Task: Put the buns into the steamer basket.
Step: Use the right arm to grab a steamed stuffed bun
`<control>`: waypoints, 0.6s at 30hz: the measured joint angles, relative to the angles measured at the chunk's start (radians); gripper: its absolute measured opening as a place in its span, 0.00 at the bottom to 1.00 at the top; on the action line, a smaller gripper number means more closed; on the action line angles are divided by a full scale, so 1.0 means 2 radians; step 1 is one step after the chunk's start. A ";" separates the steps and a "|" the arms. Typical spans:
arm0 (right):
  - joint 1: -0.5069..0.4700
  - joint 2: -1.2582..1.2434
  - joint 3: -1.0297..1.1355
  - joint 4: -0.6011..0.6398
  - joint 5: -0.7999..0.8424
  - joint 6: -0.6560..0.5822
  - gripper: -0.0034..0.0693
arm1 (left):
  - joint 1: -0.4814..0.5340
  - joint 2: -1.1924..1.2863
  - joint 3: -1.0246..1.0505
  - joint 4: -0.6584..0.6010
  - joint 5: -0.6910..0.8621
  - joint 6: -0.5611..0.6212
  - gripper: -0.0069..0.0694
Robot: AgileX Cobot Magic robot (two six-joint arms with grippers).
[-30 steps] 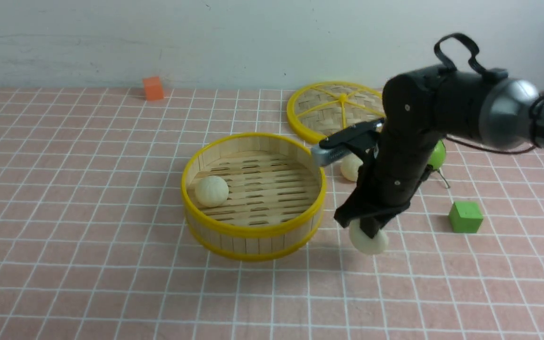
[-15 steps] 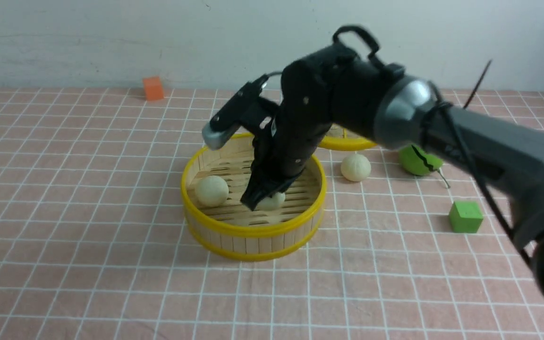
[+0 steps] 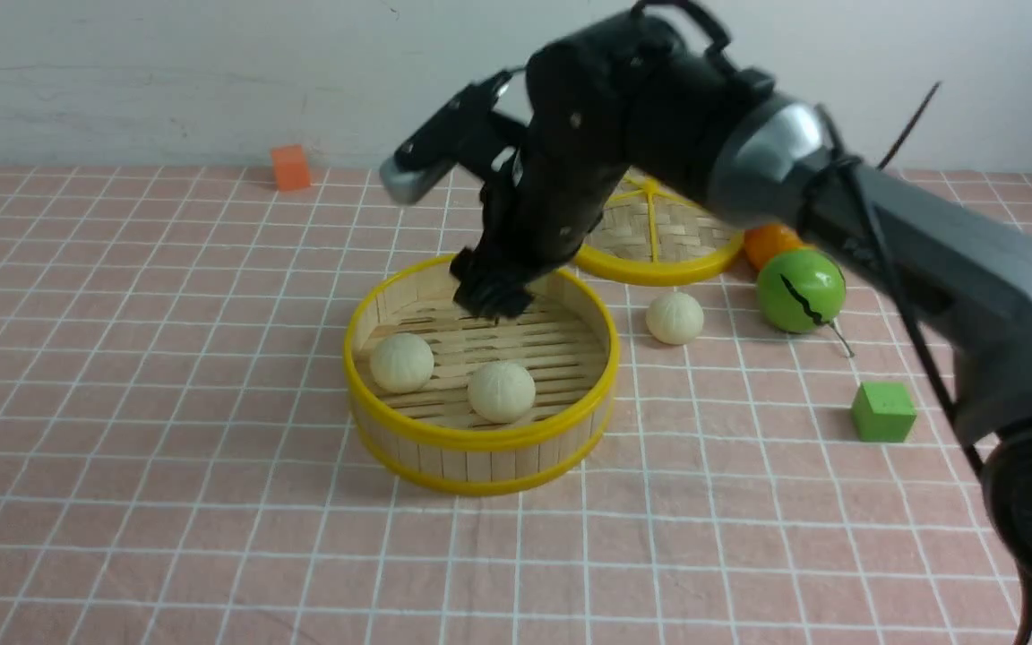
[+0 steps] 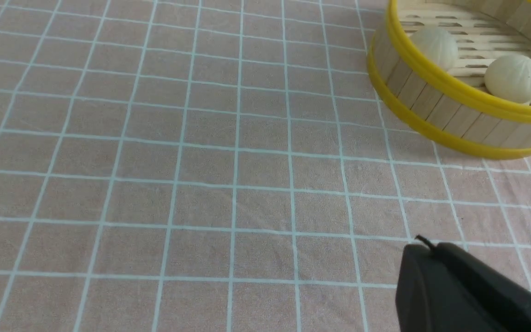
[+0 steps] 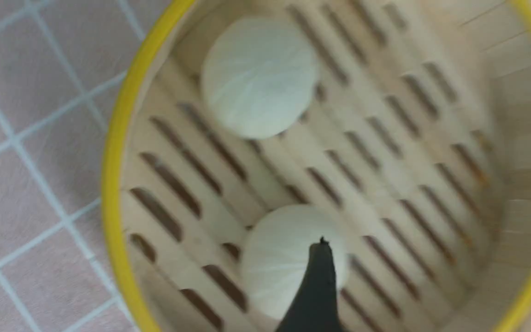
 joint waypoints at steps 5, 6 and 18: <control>-0.095 0.000 -0.025 0.016 0.020 0.033 0.83 | 0.000 0.004 0.001 0.002 -0.021 0.000 0.07; -0.098 0.004 -0.025 0.020 0.020 0.035 0.83 | 0.000 0.005 0.001 0.002 -0.022 0.000 0.07; -0.159 0.108 -0.022 0.044 -0.012 0.068 0.67 | 0.000 0.015 0.003 0.003 -0.025 0.000 0.07</control>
